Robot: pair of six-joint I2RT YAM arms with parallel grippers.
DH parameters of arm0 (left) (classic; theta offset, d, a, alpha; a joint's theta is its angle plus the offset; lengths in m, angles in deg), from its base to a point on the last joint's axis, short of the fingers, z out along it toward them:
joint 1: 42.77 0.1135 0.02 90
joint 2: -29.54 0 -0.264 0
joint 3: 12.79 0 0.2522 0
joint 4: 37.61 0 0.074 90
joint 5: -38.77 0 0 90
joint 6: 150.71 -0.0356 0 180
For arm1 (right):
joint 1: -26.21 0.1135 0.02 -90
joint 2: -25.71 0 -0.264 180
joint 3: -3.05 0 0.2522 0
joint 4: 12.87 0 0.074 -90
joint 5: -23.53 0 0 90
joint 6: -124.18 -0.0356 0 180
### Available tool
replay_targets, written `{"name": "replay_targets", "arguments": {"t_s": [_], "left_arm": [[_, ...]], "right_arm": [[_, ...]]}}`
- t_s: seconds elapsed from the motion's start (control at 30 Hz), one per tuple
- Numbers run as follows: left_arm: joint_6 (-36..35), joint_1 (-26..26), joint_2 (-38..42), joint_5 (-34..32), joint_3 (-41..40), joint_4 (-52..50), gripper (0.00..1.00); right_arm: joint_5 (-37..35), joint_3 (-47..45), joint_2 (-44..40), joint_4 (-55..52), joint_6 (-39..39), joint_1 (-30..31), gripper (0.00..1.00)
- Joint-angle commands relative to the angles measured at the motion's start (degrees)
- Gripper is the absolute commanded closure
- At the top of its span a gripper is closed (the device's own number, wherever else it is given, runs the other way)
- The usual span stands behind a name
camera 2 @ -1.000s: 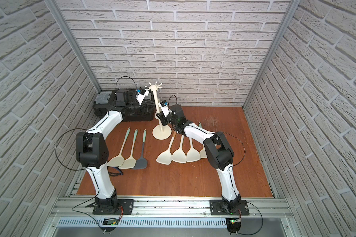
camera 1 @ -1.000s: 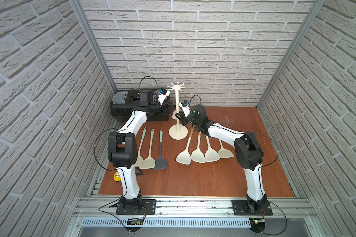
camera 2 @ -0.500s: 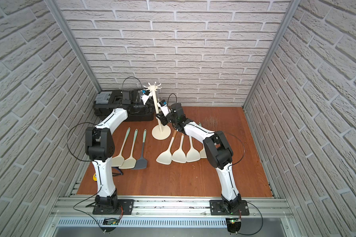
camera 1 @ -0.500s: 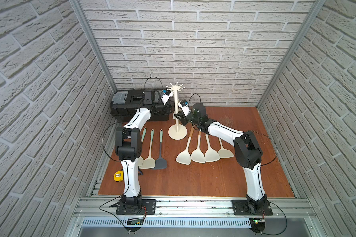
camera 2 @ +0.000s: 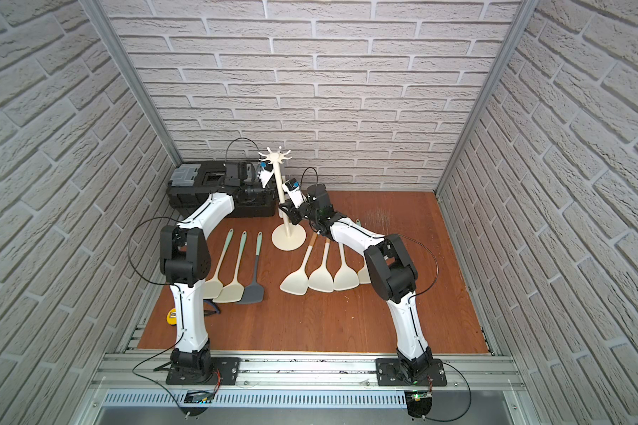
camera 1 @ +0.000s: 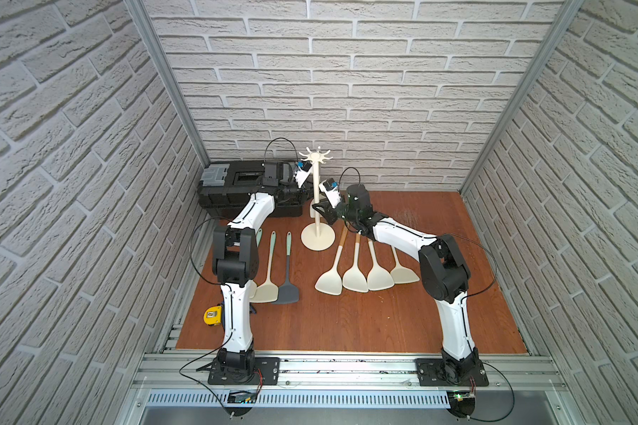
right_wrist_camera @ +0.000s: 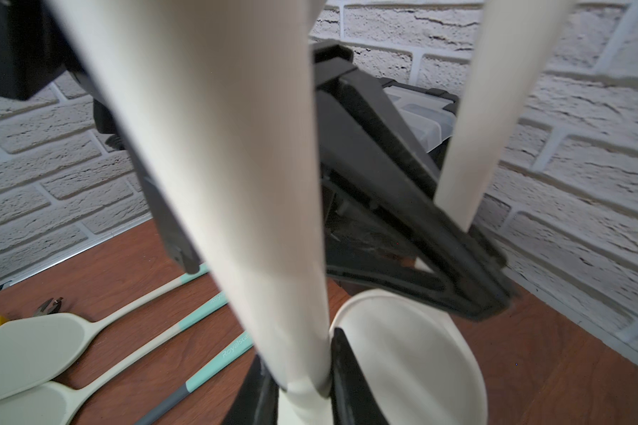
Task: Take the spatula off the kitchen utensil rack
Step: Take off the spatula from the rack.
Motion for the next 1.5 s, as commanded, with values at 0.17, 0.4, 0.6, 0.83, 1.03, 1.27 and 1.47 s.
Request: {"name": "replay_targets", "arguments": {"t_s": [0.17,0.4,0.6,0.83,1.03,1.27,1.47], "left_arm": [[3.36,0.68,4.58,-3.46,-3.03,4.78,1.0],[10.5,1.86,6.64,-5.94,-7.23,15.25,1.0],[12.98,2.84,8.14,-7.53,-8.42,18.64,1.0],[9.87,3.67,12.65,-11.45,-11.24,17.1,1.0],[1.81,4.18,19.5,-18.72,-12.47,6.91,1.0],[-0.55,5.69,30.49,-29.43,-21.71,3.01,1.0],[5.89,5.35,38.06,-32.12,-29.06,-0.5,1.0]], "right_arm": [[4.53,-2.92,1.76,-3.05,-3.91,0.94,0.97],[3.96,-3.46,1.61,-2.79,-3.69,0.94,0.97],[3.29,-4.33,1.32,-2.37,-4.01,0.88,0.97],[1.96,-4.9,-0.59,-3.08,-4.5,0.89,0.5],[0.31,-2.34,-4.34,-10.32,-4.95,0.85,0.35],[-1.72,1.11,-9.54,-27.82,-3.14,0.94,0.23],[-4.58,-11.54,-20.45,-26.19,-8.51,1.02,0.24]]}}
